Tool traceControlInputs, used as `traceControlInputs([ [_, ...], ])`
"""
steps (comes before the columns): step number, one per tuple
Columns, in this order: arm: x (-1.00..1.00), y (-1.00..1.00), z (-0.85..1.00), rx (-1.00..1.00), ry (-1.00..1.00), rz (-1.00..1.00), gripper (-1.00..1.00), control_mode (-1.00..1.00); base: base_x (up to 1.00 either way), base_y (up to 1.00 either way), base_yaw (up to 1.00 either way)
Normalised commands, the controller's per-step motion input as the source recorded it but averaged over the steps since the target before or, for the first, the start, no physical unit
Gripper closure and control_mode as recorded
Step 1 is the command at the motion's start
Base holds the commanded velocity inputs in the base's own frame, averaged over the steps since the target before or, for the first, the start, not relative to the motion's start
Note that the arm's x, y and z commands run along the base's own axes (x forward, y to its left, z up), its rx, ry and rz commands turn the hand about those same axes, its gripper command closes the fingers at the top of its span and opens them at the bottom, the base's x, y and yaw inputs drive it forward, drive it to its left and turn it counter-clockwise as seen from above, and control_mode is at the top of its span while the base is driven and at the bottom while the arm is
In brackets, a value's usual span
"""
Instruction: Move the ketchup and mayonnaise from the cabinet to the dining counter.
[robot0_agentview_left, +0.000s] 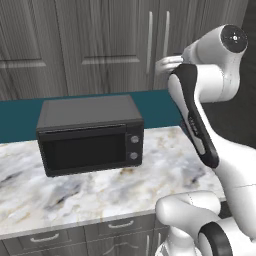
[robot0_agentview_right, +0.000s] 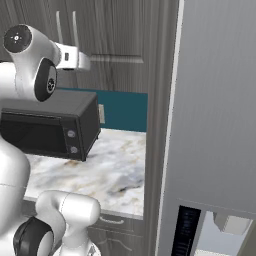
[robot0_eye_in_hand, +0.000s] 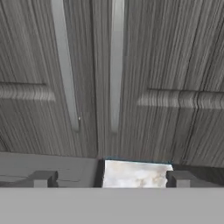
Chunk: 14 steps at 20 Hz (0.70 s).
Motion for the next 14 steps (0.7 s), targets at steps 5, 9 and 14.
traceControlInputs([
  [5,0.14,0.0,0.21,0.07,-0.26,-0.01,-1.0,-1.0,0.0,0.0,0.0],
  [9,0.28,0.0,0.0,0.03,-0.05,-0.01,-1.0,-1.0,0.0,0.0,0.0],
  [14,0.29,0.0,0.0,0.01,0.0,0.0,-1.0,-1.0,0.0,0.0,0.0],
])
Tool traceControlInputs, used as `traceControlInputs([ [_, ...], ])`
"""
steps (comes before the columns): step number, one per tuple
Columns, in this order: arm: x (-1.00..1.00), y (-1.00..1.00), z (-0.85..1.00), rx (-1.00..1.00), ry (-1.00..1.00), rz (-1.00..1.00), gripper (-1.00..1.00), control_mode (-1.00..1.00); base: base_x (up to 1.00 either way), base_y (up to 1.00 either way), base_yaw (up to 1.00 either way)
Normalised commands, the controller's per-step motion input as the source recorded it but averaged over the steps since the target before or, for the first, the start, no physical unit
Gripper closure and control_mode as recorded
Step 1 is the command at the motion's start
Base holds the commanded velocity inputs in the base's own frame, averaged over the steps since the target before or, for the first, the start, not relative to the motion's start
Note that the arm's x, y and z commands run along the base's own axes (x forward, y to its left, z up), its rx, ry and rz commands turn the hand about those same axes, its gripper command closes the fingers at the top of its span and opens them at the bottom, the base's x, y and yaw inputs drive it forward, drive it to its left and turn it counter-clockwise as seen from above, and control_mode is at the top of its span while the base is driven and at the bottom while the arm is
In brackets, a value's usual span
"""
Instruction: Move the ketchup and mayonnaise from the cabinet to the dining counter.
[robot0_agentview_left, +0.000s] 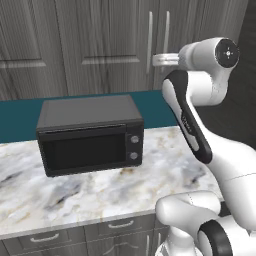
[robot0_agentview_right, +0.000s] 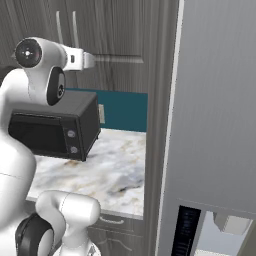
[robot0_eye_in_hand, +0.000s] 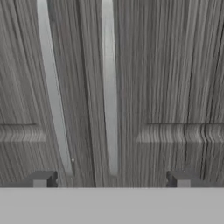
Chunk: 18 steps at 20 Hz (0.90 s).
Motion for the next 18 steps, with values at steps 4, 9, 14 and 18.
traceControlInputs([
  [4,0.37,0.0,0.0,0.02,0.0,0.0,-1.0,-1.0,0.0,0.0,0.0],
  [9,0.41,0.0,0.0,0.02,0.0,0.0,-1.0,-1.0,0.0,0.0,0.0],
  [14,0.44,0.0,-0.09,0.0,0.0,0.0,-1.0,-1.0,0.0,0.0,0.0],
  [18,0.47,0.0,-0.12,0.0,0.0,0.0,-1.0,-1.0,0.0,0.0,0.0],
])
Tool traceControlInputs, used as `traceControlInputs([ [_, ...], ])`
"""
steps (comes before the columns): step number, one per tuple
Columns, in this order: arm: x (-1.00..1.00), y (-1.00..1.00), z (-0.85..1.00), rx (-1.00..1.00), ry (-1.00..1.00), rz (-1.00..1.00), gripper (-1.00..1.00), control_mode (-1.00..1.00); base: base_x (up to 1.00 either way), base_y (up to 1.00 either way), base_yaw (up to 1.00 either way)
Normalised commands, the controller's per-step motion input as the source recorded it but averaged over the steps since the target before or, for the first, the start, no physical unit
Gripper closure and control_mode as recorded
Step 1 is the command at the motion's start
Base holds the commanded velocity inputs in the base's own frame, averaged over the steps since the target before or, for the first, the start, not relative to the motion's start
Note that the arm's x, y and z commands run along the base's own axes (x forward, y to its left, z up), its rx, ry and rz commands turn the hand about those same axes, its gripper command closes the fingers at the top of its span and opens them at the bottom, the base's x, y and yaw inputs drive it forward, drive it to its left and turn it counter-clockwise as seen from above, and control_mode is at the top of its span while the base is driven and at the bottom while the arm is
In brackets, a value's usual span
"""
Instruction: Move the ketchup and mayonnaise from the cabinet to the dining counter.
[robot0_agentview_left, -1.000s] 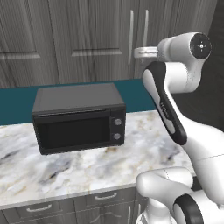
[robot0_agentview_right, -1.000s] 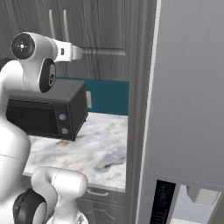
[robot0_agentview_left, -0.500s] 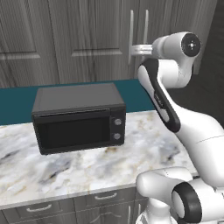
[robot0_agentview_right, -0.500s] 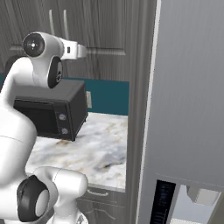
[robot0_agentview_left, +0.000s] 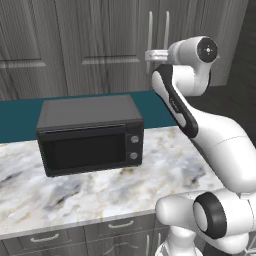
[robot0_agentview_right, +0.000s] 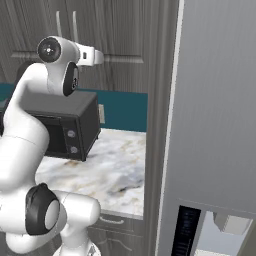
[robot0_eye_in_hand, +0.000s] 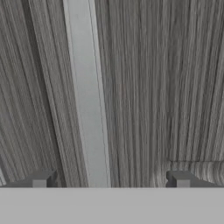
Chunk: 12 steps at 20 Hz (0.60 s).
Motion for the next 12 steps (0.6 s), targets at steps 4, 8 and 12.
traceControlInputs([
  [4,0.47,0.0,-0.09,0.0,0.0,0.0,-1.0,-1.0,0.0,0.0,0.0],
  [8,0.48,0.0,-0.1,0.0,0.0,0.0,-1.0,-1.0,0.0,0.0,0.0],
  [12,0.36,0.0,-0.07,0.0,0.0,0.0,1.0,-1.0,0.0,0.0,0.0],
])
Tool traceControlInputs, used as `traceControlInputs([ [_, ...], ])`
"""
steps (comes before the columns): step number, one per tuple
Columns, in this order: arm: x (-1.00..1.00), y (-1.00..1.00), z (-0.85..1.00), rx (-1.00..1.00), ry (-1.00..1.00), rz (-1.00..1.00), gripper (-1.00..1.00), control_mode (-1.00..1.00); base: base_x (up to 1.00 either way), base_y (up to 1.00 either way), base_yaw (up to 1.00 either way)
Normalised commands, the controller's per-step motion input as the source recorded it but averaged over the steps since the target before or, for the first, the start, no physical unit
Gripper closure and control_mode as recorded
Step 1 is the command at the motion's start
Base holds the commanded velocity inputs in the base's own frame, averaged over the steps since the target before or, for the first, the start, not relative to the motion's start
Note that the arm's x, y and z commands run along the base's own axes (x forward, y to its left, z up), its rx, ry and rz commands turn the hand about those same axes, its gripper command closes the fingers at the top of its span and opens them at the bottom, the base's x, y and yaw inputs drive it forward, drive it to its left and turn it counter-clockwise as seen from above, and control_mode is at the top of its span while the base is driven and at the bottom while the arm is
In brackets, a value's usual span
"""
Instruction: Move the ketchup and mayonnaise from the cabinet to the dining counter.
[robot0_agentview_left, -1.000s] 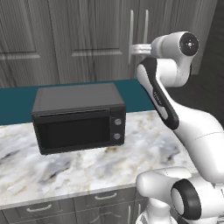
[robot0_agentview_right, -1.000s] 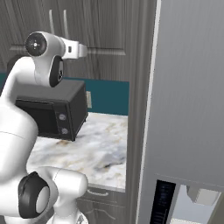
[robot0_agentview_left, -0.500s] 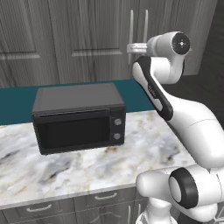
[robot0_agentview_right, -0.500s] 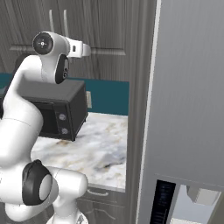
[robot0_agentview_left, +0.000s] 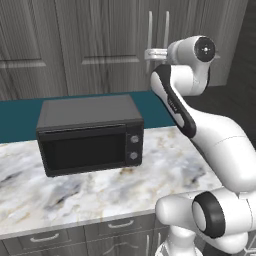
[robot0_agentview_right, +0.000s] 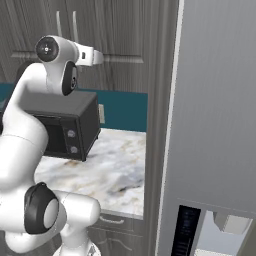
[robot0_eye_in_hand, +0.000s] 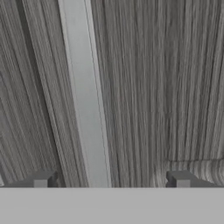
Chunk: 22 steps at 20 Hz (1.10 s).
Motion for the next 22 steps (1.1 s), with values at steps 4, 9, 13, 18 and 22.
traceControlInputs([
  [4,0.0,0.0,0.0,0.0,0.0,0.0,1.0,-1.0,0.0,0.0,0.0],
  [9,-0.13,0.0,0.0,0.0,0.0,0.0,1.0,-1.0,0.0,0.0,0.0],
  [13,-0.82,0.0,0.0,0.0,0.0,0.0,1.0,-1.0,0.0,0.0,0.0],
  [18,-1.0,-0.12,0.0,0.0,-0.07,0.0,1.0,-1.0,0.0,0.0,0.0],
  [22,-1.0,-0.36,0.0,0.0,-0.1,0.0,1.0,-1.0,0.0,0.0,0.0],
])
